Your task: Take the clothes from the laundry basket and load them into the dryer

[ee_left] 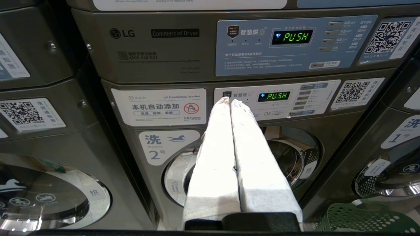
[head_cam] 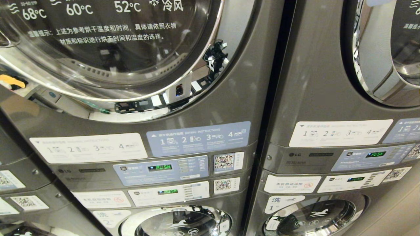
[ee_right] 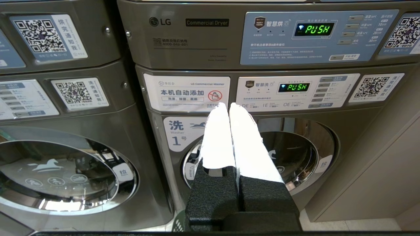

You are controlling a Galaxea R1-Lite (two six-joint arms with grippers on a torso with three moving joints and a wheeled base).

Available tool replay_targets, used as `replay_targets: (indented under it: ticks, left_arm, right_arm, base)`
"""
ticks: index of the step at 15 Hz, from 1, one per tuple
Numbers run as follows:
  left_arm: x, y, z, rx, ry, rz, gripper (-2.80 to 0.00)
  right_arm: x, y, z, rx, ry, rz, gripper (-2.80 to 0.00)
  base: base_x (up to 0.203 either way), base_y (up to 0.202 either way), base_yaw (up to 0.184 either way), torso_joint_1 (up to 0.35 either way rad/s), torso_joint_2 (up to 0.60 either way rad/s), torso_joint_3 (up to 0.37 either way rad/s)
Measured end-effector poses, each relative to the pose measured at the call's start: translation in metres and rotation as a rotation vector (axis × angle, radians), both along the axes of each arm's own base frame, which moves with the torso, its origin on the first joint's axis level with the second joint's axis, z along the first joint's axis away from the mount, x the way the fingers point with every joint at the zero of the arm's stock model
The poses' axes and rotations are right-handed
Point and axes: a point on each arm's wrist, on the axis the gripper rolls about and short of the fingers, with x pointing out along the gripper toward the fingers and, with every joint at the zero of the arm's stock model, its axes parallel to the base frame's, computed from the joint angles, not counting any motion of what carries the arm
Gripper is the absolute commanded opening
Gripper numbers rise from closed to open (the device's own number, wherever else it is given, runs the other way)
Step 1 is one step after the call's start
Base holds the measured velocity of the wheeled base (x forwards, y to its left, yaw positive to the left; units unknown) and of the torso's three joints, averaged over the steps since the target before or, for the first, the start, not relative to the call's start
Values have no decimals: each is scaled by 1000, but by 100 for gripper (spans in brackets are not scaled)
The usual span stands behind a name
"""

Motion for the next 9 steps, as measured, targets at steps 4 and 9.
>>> replay_targets:
  ticks: [4, 9]
  left_arm:
    - [0, 0, 0, 0, 0, 0, -280]
    - [0, 0, 0, 0, 0, 0, -280]
  right_arm:
    - [0, 0, 0, 0, 0, 0, -280]
    - [0, 0, 0, 0, 0, 0, -280]
  base:
    - [0, 0, 0, 0, 0, 0]
    - [0, 0, 0, 0, 0, 0]
